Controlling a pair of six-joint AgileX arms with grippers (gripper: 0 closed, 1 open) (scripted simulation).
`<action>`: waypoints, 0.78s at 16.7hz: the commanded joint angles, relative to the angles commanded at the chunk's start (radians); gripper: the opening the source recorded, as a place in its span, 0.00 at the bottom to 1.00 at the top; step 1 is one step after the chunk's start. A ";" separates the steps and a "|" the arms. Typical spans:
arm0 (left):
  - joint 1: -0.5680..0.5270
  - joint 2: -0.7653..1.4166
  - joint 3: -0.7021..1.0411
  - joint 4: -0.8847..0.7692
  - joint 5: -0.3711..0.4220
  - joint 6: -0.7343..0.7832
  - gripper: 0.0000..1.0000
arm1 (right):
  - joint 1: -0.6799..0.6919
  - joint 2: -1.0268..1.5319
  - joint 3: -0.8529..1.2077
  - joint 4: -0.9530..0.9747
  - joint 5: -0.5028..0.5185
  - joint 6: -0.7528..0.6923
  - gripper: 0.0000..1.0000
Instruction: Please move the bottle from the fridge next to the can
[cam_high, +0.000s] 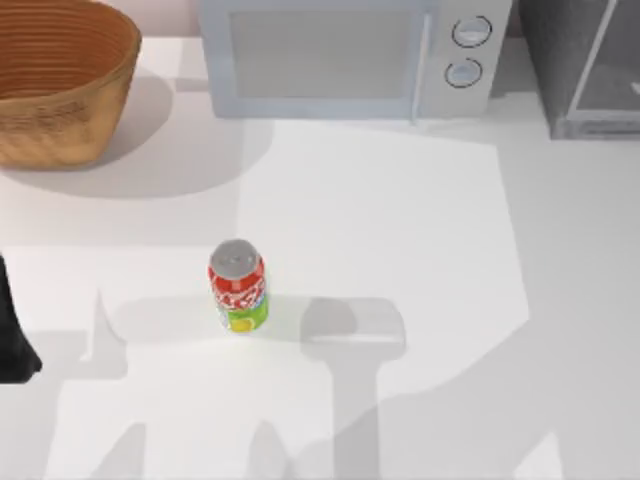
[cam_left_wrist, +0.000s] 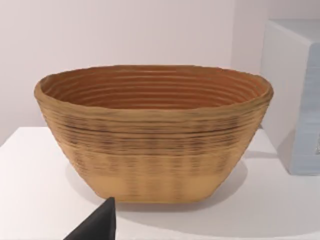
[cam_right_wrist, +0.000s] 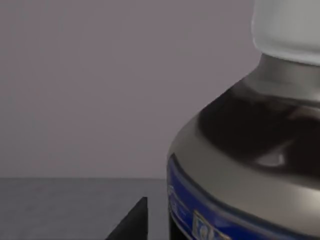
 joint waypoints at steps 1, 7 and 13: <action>0.000 0.000 0.000 0.000 0.000 0.000 1.00 | 0.000 0.000 0.000 0.000 0.000 0.000 0.55; 0.000 0.000 0.000 0.000 0.000 0.000 1.00 | 0.000 0.000 0.000 0.000 0.000 0.000 0.10; 0.000 0.000 0.000 0.000 0.000 0.000 1.00 | 0.000 0.000 0.000 0.000 0.000 0.000 0.00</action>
